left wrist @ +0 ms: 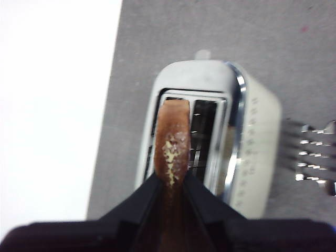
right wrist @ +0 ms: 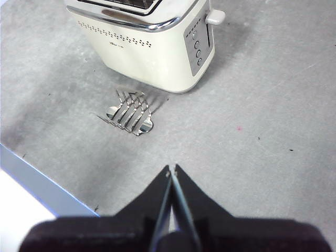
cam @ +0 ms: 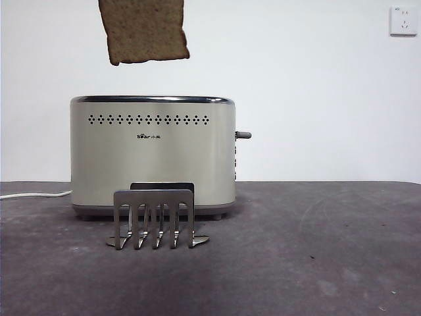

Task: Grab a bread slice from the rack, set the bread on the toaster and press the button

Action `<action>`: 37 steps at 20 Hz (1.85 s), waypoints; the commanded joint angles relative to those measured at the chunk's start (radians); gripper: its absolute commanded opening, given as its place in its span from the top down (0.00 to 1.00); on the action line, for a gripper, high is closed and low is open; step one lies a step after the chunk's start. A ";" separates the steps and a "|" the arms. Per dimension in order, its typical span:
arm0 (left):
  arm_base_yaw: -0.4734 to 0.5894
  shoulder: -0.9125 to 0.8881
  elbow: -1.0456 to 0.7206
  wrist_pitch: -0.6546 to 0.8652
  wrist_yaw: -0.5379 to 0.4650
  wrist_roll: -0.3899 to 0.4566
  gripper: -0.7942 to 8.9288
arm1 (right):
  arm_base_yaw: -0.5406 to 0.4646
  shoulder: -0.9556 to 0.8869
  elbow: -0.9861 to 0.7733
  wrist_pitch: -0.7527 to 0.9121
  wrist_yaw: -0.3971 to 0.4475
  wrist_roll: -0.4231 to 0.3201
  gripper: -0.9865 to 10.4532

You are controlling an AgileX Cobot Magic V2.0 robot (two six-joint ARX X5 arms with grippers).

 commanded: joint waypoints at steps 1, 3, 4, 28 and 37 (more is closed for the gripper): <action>0.028 0.016 -0.003 0.025 0.055 0.072 0.93 | 0.003 0.003 -0.001 0.003 -0.001 -0.008 0.92; 0.056 0.028 -0.003 0.024 0.110 0.090 0.93 | 0.003 0.012 -0.001 0.003 -0.001 -0.008 0.92; 0.068 0.037 -0.003 0.024 0.131 0.093 0.93 | 0.003 0.018 -0.001 0.003 -0.001 -0.008 0.92; 0.193 0.294 -0.003 0.025 0.371 0.020 0.87 | 0.003 0.104 -0.001 0.009 -0.001 -0.031 0.92; 0.197 0.270 -0.003 0.079 0.364 -0.198 0.58 | 0.003 0.196 -0.001 0.198 -0.002 -0.002 0.92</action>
